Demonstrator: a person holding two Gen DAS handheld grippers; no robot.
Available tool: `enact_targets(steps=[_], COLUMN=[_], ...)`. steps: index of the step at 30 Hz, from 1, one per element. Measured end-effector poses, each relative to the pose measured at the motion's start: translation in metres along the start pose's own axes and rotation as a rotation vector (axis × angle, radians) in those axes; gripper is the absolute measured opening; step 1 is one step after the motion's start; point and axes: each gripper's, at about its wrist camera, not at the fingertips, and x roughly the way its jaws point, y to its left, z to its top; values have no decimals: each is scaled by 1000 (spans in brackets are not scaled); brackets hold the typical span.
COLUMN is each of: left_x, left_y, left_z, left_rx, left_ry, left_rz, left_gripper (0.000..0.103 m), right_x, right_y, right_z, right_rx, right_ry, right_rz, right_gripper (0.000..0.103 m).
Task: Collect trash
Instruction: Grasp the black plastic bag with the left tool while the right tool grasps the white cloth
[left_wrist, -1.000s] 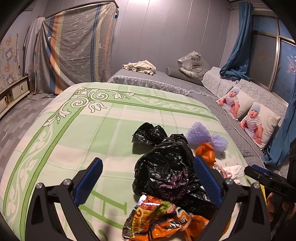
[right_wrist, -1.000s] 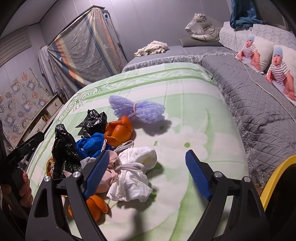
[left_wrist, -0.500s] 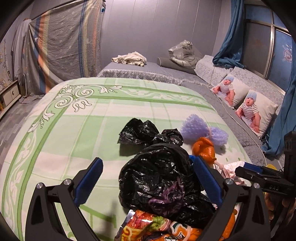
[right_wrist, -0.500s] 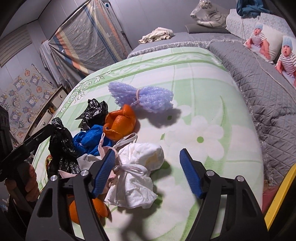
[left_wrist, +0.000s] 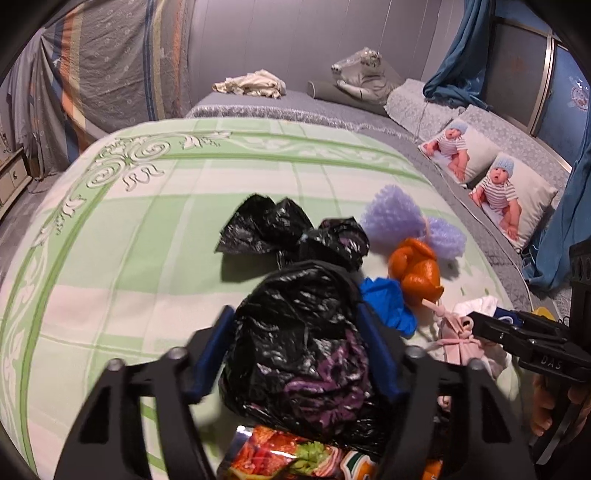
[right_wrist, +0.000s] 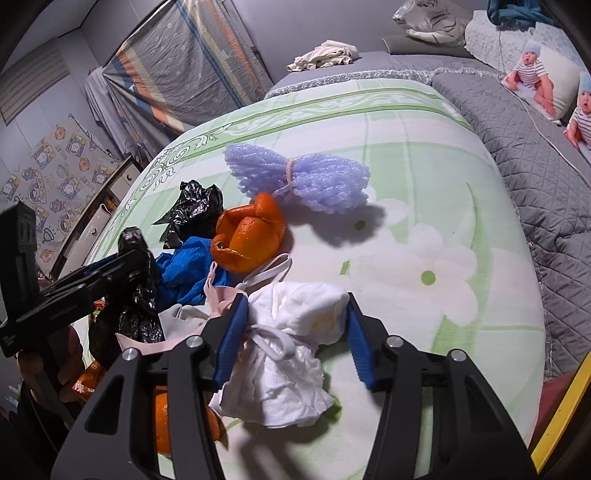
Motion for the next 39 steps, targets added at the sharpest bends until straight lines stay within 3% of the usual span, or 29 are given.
enact_targets(steps=[4, 9, 10, 21, 39], left_x=[4, -5, -7, -45, -115], left_y=[-1, 1, 2, 9, -7], left_z=[-1, -1, -1, -1, 0], left_rx=[4, -7, -13, -60, -73], left_ry=[18, 8, 5, -79, -228], left_rz=[3, 6, 5, 12, -10], left_gripper=[34, 23, 22, 16, 16], right_x=[-1, -7, -10, -44, -119], right_y=[1, 3, 4, 15, 25], right_z=[0, 0, -1, -4, -7], right_rx=[-2, -13, -15, -44, -60], right_ry=[0, -21, -34, -114, -252], right_rz=[0, -7, -11, -35, -47], right_gripper=[40, 33, 23, 23, 23])
